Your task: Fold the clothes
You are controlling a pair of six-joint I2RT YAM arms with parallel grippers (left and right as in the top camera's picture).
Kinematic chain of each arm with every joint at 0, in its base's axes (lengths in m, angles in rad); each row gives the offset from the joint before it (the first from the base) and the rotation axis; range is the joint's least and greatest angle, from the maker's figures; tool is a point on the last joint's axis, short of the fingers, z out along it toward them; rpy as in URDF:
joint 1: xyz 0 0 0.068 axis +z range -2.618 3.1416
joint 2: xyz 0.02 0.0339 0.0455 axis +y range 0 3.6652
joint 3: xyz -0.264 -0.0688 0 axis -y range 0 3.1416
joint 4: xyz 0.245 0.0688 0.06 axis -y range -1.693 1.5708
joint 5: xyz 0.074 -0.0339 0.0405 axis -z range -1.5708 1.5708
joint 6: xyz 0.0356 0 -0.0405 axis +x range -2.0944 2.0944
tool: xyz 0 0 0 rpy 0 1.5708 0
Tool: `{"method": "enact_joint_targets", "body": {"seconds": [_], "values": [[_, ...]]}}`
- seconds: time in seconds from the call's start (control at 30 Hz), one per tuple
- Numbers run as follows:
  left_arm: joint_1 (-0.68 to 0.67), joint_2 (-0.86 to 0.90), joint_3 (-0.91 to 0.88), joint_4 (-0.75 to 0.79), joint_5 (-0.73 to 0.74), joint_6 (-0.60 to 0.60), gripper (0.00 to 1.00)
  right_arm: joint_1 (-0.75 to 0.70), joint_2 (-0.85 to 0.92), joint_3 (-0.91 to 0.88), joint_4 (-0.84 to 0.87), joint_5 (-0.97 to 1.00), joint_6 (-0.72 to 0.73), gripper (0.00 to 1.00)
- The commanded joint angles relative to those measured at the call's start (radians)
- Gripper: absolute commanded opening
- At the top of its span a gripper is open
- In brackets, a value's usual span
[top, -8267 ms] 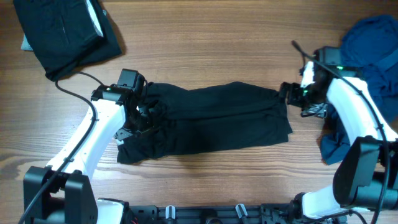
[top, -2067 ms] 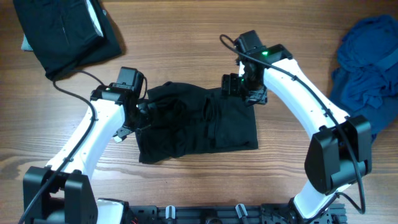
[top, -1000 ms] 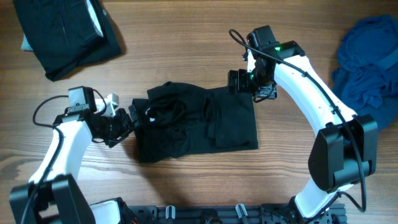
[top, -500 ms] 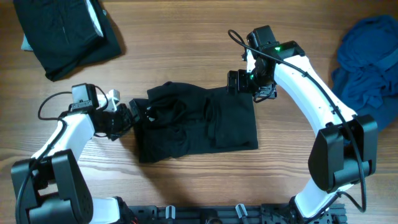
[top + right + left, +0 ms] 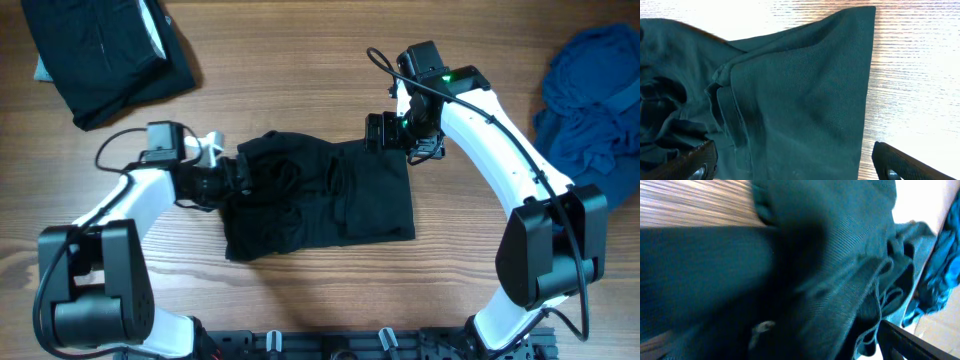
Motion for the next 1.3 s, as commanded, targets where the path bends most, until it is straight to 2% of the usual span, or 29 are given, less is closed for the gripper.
{"method": "enact_joint_targets", "body": {"seconds": [0.0,0.2,0.27,0.4,0.43,0.5,0.6,0.7,0.73,0.93,1.07,1.27], "values": [[-0.068,0.08,-0.06,-0.029,-0.099,-0.004,1.0,0.003,-0.021,0.008,0.001,-0.016,-0.02,1.0],[-0.077,0.081,-0.06,-0.064,-0.128,-0.026,1.0,0.003,-0.021,0.008,0.002,-0.016,-0.02,1.0],[-0.077,0.081,-0.06,-0.067,-0.128,-0.026,0.95,0.003,-0.021,0.008,0.002,-0.016,-0.02,1.0],[-0.076,0.081,-0.06,-0.067,-0.128,-0.026,0.69,0.003,-0.021,0.008,0.002,-0.016,-0.02,1.0],[-0.077,0.081,-0.06,-0.067,-0.128,-0.026,0.57,0.003,-0.021,0.008,0.002,-0.016,-0.02,1.0],[-0.076,0.081,-0.06,-0.068,-0.128,-0.026,0.41,0.003,-0.021,0.008,0.001,-0.016,-0.02,1.0],[-0.073,0.08,-0.06,-0.068,-0.129,-0.026,0.26,0.003,-0.021,0.008,-0.002,-0.016,-0.02,1.0],[-0.068,0.08,-0.06,-0.068,-0.153,-0.037,0.06,0.003,-0.021,0.008,-0.005,-0.016,-0.02,1.0],[-0.067,0.08,-0.059,-0.068,-0.166,-0.048,0.04,0.003,-0.021,0.008,-0.006,-0.016,-0.02,1.0],[-0.023,0.08,-0.018,-0.12,-0.184,-0.056,0.04,0.003,-0.021,0.008,-0.013,-0.016,-0.021,1.0],[0.0,0.08,0.064,-0.203,-0.204,-0.055,0.04,0.003,-0.021,0.008,-0.014,-0.016,-0.024,1.0],[-0.007,0.08,0.248,-0.392,-0.327,-0.056,0.04,0.003,-0.021,0.008,-0.014,-0.016,-0.023,1.0]]}}
